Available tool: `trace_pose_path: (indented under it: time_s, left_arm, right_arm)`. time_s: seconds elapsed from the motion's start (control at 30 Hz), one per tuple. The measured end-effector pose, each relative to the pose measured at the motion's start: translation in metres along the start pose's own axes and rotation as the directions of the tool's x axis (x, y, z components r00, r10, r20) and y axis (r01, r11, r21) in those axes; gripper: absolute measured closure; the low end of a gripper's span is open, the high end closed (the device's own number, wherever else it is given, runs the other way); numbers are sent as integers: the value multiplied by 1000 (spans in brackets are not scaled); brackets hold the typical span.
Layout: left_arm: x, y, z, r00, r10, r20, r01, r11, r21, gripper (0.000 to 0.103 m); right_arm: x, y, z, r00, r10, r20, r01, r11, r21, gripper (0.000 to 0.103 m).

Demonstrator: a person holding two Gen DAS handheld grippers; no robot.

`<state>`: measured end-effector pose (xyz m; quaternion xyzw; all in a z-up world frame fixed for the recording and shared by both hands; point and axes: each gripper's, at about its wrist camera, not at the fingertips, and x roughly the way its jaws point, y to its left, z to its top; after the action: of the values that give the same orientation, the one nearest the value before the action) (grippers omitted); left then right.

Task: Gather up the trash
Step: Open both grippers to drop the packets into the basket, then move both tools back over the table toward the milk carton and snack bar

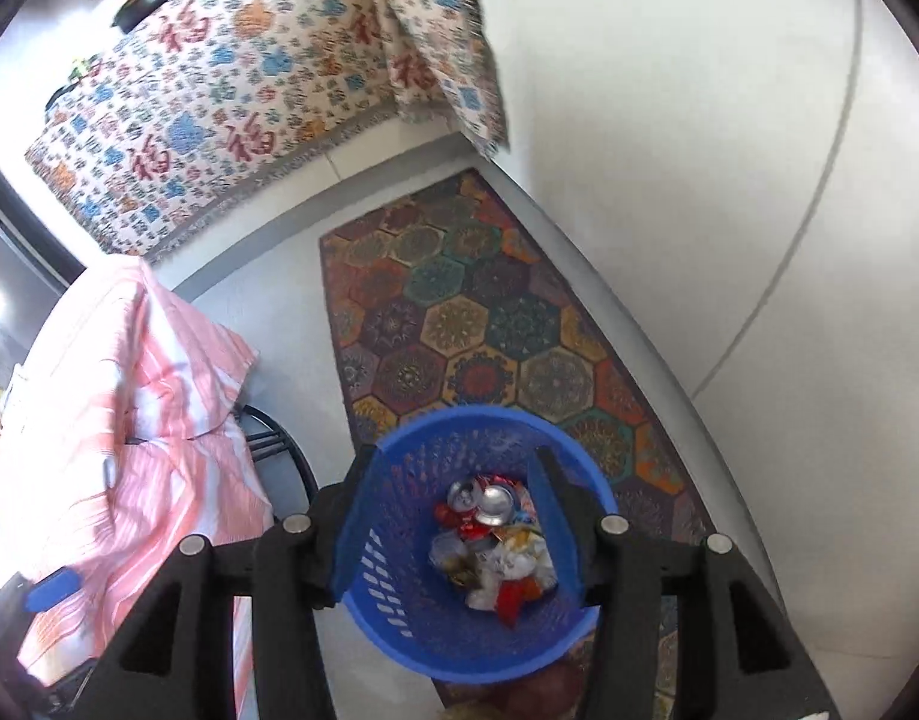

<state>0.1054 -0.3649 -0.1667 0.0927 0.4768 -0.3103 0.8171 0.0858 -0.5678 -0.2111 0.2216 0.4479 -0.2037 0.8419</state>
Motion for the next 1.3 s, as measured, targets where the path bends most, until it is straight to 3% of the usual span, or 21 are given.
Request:
trace_pose_path:
  time_s: [0.13,0.27,0.37,0.47,0.57,0.63,0.7,0.8,0.87,1.03,1.13,1.2,1.3]
  left_arm:
    - [-44,61,-22,990,131,60,-127,990,-66,9]
    - [-64,130,-42,963,263,62,-248,951,-183,7]
    - [-72,181,-58,945,326,43,-300,909,-289,7]
    - [-73,226,-70,934,357,15,-329,876,-354,7]
    - [-67,258,-77,923,383,-16,-361,854,-374,7]
    - [-70,272,-79,899,438,-3,-412,843,-346,7]
    - [-71,287,-83,900,435,8,-405,844,-352,1]
    - [-76,301,-88,895,445,9,-409,831,-376,0]
    - [-78,309,-91,893,450,9,-413,828,-379,0]
    - [-82,322,-97,880,475,4,-430,799,-421,0]
    - [-81,322,-95,879,476,2,-431,798,-420,0]
    - [-80,323,-95,880,475,3,-430,798,-422,0]
    - [-78,322,-90,878,478,1,-432,795,-426,0]
  right_arm:
    - [-14,40,-1,997,6,74,2,995,-104,51]
    - [-28,87,-8,989,64,136,-32,974,-222,49]
    - [-37,128,-20,978,111,176,-44,937,-345,49]
    - [-48,175,-41,963,173,209,-50,871,-489,49]
    - [-53,218,-65,947,282,156,-142,801,-581,49]
    - [-53,248,-77,939,333,88,-215,764,-608,49]
    - [-51,282,-89,940,339,26,-247,733,-634,47]
    - [-52,339,-109,933,356,-46,-291,677,-676,46]
    - [-46,375,-116,937,340,-80,-296,651,-699,38]
    - [-8,443,-118,959,259,-114,-254,610,-751,37]
    - [16,466,-106,955,269,-124,-267,604,-751,37]
    - [27,480,-95,951,283,-127,-282,617,-734,33]
    - [46,512,-79,950,272,-152,-291,596,-748,21]
